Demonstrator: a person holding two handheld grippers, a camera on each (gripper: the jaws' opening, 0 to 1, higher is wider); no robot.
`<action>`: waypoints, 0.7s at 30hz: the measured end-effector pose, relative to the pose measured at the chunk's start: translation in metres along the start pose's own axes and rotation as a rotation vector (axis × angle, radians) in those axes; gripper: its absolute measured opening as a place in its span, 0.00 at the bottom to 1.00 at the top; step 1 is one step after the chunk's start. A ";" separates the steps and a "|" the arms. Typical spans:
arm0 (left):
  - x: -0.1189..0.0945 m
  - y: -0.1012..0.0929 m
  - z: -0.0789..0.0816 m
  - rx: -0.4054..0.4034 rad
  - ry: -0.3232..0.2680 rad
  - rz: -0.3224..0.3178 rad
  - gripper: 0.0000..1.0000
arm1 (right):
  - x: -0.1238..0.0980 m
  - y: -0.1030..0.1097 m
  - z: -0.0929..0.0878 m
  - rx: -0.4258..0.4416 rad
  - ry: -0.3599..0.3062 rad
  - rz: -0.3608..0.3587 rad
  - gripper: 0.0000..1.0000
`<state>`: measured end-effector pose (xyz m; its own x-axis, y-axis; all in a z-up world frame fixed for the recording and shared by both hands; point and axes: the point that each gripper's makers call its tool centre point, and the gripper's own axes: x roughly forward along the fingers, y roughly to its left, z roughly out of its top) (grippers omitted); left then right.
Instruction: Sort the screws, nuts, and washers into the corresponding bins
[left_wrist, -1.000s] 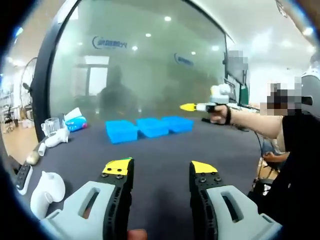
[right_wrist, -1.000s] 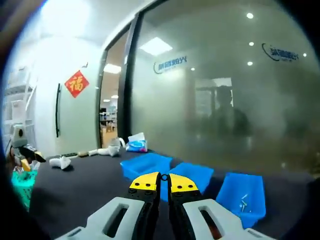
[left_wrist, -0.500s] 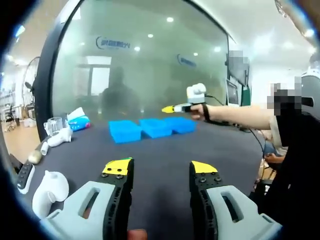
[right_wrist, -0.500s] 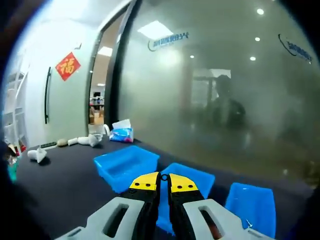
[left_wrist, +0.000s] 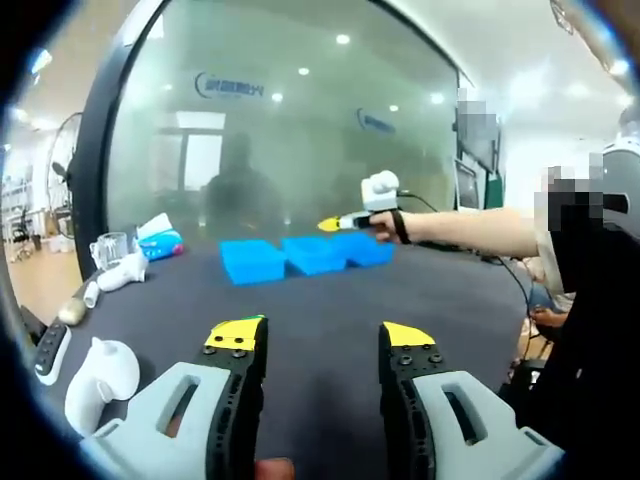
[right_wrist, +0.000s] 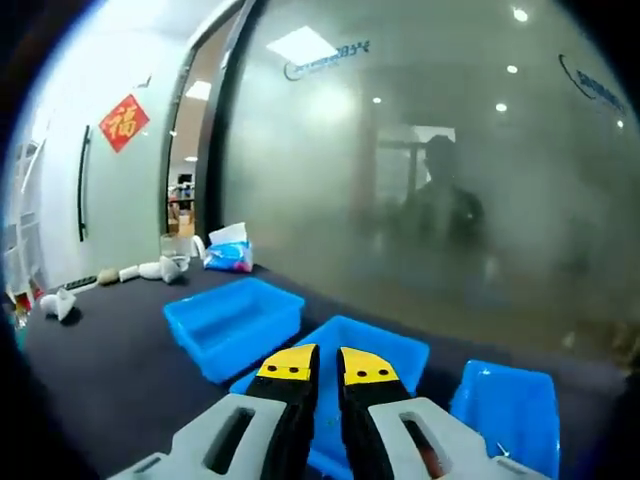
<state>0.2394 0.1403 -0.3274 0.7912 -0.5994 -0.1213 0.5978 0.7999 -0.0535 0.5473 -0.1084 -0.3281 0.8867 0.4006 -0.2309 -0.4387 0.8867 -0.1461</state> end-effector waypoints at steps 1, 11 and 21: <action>0.000 0.000 0.000 -0.001 -0.001 0.000 0.43 | -0.001 0.002 0.002 -0.021 -0.013 0.012 0.12; -0.001 -0.001 0.002 0.002 -0.003 0.000 0.43 | -0.027 0.006 0.000 0.006 -0.034 0.047 0.24; 0.003 -0.006 0.002 0.006 0.003 -0.011 0.43 | -0.092 0.013 -0.016 0.058 -0.055 0.088 0.25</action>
<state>0.2385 0.1334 -0.3255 0.7844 -0.6079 -0.1232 0.6071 0.7932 -0.0487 0.4579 -0.1373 -0.3241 0.8526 0.4879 -0.1873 -0.5071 0.8590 -0.0709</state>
